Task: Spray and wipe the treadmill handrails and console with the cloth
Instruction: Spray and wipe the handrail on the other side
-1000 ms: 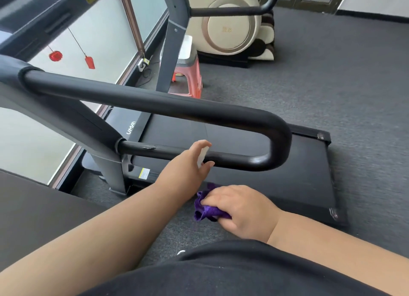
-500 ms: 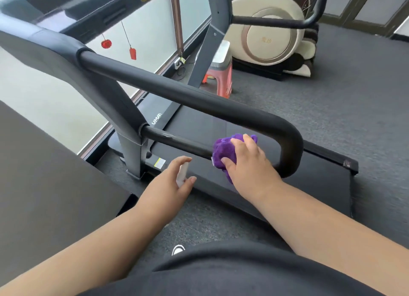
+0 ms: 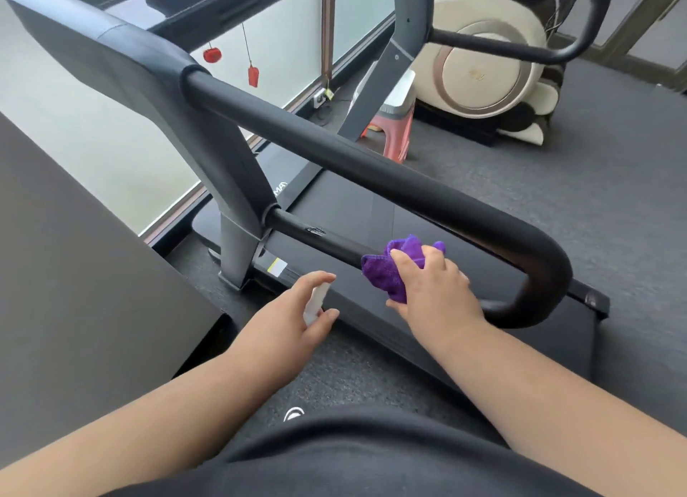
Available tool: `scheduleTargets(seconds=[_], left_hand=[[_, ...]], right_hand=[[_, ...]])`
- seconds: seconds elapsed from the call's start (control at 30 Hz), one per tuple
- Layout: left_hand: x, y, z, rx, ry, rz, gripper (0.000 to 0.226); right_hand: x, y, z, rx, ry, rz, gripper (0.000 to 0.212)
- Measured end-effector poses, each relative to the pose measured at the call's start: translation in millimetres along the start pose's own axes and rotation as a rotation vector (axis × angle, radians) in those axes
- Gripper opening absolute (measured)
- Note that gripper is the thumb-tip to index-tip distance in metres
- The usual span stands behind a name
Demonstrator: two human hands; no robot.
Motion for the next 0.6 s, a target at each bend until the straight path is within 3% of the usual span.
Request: scheduleTargets(seconds=[0.27,0.37,0.6], left_hand=[[-15,-18,9,0.05,-0.013,0.062,0.044],[-14,-23,6,0.057,-0.022,0.079,0.042],[8,-23,-11,0.029,0.013,0.064,0.043]], right_hand=[[-14,-42,60,-0.031,-0.057,0.01,0.081],[-14,-32,46,-0.051,-0.099,0.024,0.071],[-8,11,-21,0.053,-0.094,0.026,0.077]])
Point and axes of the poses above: each hand's wrist, its own y-axis away from the middle knuckle, its own x-axis out of the palm, z = x × y, the point moved 3 cm from there along -y, towards the middle knuckle, and after that the axes turned 12 degrees about y, right-handed, at the moved point
